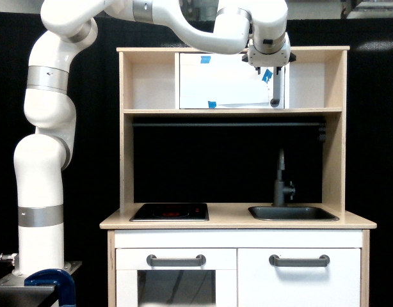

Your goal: Open the oven door

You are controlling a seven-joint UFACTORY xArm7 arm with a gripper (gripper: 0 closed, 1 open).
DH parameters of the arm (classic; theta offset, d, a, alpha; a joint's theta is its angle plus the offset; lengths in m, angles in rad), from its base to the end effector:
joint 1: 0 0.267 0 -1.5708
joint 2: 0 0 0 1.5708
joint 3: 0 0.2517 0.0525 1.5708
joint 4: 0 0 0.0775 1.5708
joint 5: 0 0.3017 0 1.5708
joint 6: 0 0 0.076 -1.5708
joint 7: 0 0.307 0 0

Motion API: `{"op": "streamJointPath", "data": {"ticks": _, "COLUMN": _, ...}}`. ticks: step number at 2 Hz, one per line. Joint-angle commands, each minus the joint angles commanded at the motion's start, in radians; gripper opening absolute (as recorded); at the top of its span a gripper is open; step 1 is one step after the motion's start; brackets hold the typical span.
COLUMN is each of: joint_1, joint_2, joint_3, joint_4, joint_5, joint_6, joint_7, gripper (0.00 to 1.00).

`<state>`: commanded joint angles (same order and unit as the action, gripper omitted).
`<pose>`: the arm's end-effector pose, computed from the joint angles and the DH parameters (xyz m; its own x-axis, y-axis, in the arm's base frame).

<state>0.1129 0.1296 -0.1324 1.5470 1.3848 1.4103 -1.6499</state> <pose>0.5140 0.2799 0.4638 0.0751 0.2121 0.9744 0.9861 -0.1608 -0.0410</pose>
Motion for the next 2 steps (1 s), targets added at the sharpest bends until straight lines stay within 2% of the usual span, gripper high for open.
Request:
{"op": "streamJointPath", "data": {"ticks": 1, "joint_1": -0.039, "joint_2": 0.077, "joint_3": 0.012, "joint_4": 0.088, "joint_5": 0.003, "joint_6": 0.028, "joint_7": 0.006, "gripper": 1.00}}
{"op": "streamJointPath", "data": {"ticks": 2, "joint_1": -0.024, "joint_2": 0.092, "joint_3": 0.064, "joint_4": 0.055, "joint_5": 0.010, "joint_6": -0.046, "joint_7": -0.030, "gripper": 1.00}}
